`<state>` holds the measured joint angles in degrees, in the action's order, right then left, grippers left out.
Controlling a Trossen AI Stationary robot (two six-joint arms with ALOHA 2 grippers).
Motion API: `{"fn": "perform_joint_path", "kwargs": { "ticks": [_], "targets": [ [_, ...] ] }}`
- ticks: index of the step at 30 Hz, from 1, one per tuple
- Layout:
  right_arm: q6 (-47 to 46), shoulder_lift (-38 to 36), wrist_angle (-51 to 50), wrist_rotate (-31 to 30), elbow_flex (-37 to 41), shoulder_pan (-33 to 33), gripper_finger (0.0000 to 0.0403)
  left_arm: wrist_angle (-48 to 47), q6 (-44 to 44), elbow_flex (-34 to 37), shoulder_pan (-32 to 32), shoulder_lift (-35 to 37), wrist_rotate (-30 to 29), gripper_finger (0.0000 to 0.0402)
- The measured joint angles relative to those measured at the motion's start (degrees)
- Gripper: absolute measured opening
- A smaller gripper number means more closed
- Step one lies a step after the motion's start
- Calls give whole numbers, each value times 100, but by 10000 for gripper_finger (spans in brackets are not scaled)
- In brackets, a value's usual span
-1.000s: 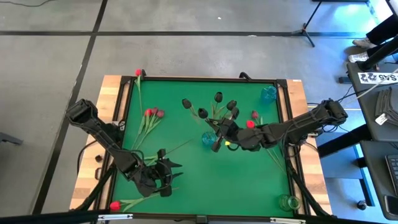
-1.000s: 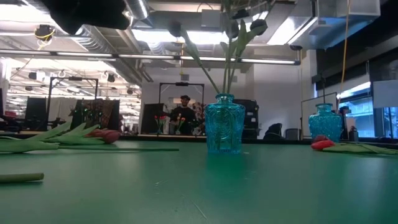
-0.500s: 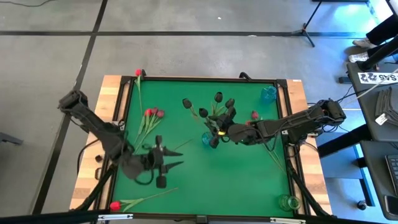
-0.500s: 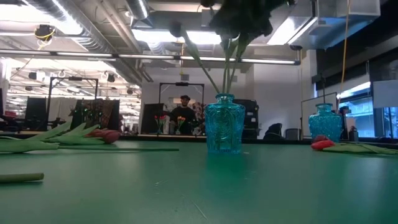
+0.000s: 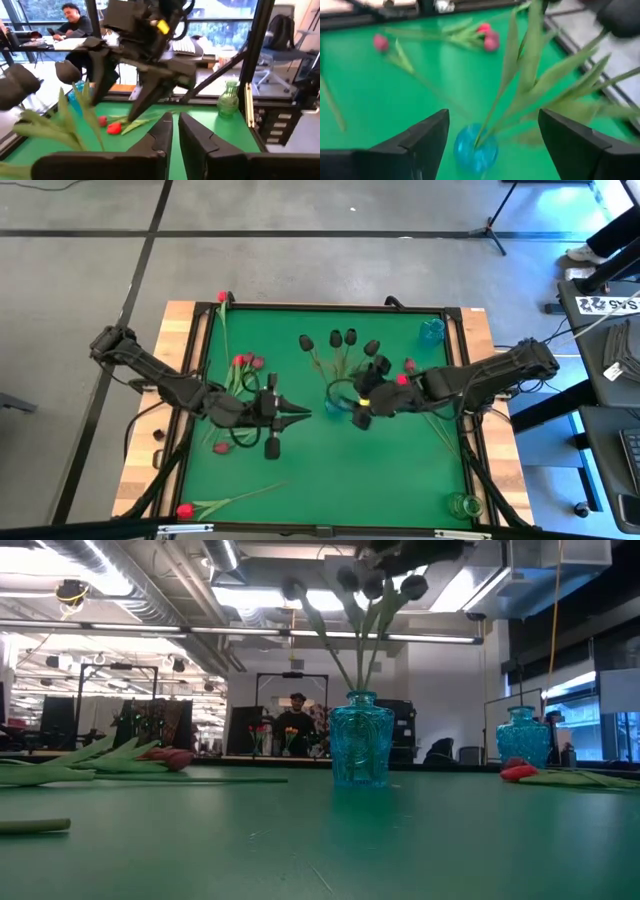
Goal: Sort flowers into vase by color
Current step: Put the red tulip into the top blue vase
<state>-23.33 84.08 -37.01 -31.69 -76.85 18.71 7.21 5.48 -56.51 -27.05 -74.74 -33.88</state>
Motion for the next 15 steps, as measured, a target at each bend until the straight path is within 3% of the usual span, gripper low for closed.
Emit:
{"fn": "perform_joint_path", "kwargs": {
  "ticks": [4, 9, 12, 15],
  "targets": [
    [-1009, -85, -1120, -16, -18, 512, 290, -849, 248, 7, -410, 258, -491, 18],
    [-3249, -134, -2840, -327, 560, 1058, 281, -1396, 1072, 369, -629, 849, -710, 13],
    [-4334, -267, -3217, 8, 1232, 1102, 281, -1092, 1583, 1201, -213, 1118, -346, 6],
    [-4678, -463, -2962, 455, 1981, 994, 280, -228, 1803, 2179, 166, 1244, 272, 2]
  ]
}}
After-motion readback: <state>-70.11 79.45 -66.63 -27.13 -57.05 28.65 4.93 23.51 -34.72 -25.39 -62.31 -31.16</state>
